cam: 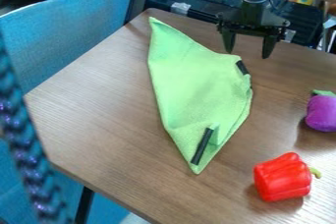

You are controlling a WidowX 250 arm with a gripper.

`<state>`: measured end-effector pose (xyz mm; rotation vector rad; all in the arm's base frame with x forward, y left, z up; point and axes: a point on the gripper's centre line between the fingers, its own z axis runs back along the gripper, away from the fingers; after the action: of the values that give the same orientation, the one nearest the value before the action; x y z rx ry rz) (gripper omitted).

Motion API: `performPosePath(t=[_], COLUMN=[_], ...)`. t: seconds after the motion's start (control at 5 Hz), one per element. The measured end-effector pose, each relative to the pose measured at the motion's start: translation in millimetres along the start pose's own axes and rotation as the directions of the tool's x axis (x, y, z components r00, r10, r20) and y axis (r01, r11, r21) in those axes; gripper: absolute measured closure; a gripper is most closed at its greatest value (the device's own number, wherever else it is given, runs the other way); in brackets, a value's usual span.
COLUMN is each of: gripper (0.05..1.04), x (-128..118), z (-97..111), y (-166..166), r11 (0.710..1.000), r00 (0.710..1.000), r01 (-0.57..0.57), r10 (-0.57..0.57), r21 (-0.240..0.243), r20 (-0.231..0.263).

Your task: Unfold the cloth from top right to bottom left

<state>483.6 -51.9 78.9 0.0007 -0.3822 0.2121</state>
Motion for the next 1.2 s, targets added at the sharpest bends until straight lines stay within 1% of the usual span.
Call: performPosePath(t=[0.2, 0.4, 0.6, 0.8, 1.0, 1.2], gripper=[0.083, 0.083, 0.083, 0.083, 0.083, 0.083], x=[4.3, 0.2, 3.4, 0.9, 3.4, -0.8], z=[-3.5, -14.0, -17.1, -27.2, -27.8, -37.7], y=[2.2, -1.7, -2.1, -0.5, -0.1, 2.1], r11=[0.999, 0.999, 0.997, 0.996, 0.995, 0.994], r00=[1.0, 1.0, 1.0, 1.0, 1.0, 0.999], r01=[-0.02, -0.015, -0.022, -0.025, -0.026, -0.021], r10=[0.02, 0.015, 0.022, 0.026, 0.027, 0.024], r21=[0.028, 0.052, 0.067, 0.084, 0.092, 0.109], r20=[0.018, 0.0, 0.006, -0.009, -0.005, -0.023])
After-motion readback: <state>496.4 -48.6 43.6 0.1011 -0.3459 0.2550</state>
